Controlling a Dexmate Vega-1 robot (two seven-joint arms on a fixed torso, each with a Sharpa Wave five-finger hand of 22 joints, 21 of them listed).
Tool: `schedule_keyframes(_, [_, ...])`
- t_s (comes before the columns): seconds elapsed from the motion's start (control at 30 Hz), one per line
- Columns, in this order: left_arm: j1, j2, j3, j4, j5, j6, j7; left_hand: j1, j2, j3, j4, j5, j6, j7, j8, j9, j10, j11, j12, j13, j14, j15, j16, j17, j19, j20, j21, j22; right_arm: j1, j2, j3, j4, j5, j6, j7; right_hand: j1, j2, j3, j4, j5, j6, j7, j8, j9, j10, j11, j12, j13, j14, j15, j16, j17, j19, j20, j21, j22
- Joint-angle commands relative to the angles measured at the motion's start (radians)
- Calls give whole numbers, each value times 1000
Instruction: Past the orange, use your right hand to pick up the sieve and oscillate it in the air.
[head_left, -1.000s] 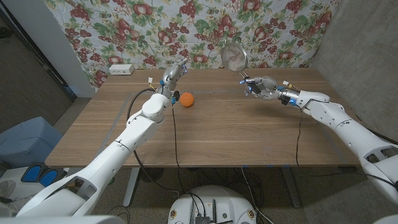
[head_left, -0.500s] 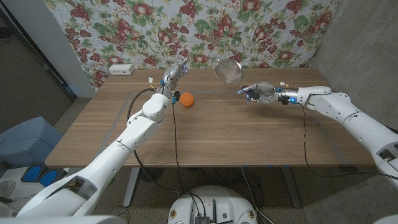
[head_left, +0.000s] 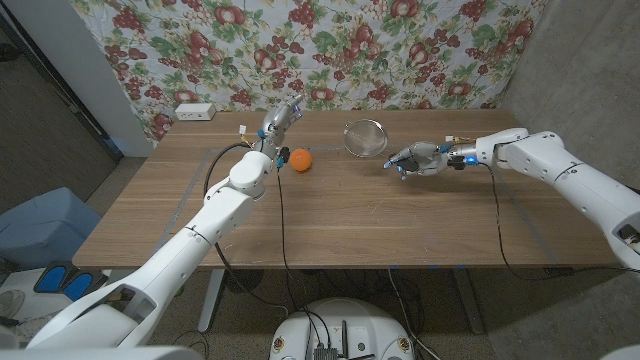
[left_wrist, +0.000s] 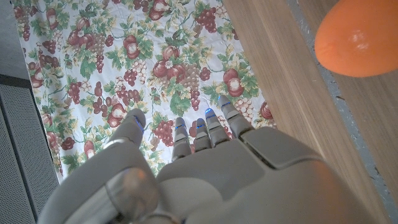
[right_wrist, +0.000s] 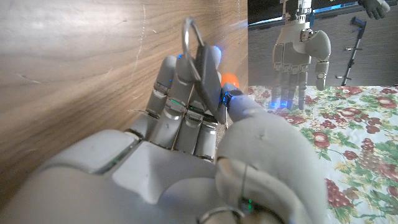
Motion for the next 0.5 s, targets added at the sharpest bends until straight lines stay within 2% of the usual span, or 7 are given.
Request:
schedule_keyframes(0.03, [8,3,-4,-7,-2,-2,4,-9,0,8,-2,-2,1,3,-2,1,1,5,-4,3,0,1,2,2,2,-1,6,1,28,-13,-34,-10,-35,-47,3,44,33,8,-10,-2,52,55,2,-2,7,-4,-5,2,100,-93,6,-1,10,-140,7,0])
schedule_keyframes(0.27, [8,3,-5,-6,-4,-3,1,-10,-1,10,-3,-2,2,4,-1,1,2,6,-3,3,1,2,2,2,2,-1,6,1,4,-12,-10,-18,-17,-9,-11,46,32,10,-9,-3,52,52,1,-5,9,-6,-7,1,105,-93,8,1,12,-140,8,-1])
schedule_keyframes(0.43, [7,4,-5,-3,-4,-5,-1,-12,-1,11,-3,-2,1,4,-2,1,2,5,-3,3,0,2,2,2,1,0,6,1,-19,-2,14,-2,3,59,-1,46,30,10,-7,-3,49,42,-1,-6,2,-8,-8,9,107,-92,10,4,11,-142,7,-2])
schedule_keyframes(0.5, [5,3,-5,0,-5,-6,-3,-12,-1,12,-3,-2,2,4,-1,1,3,5,-3,3,0,2,2,2,1,0,6,1,-31,6,28,10,17,92,5,41,27,9,-2,-3,47,29,-2,-8,-8,-11,-9,17,93,-92,-2,-5,0,-146,0,-4])
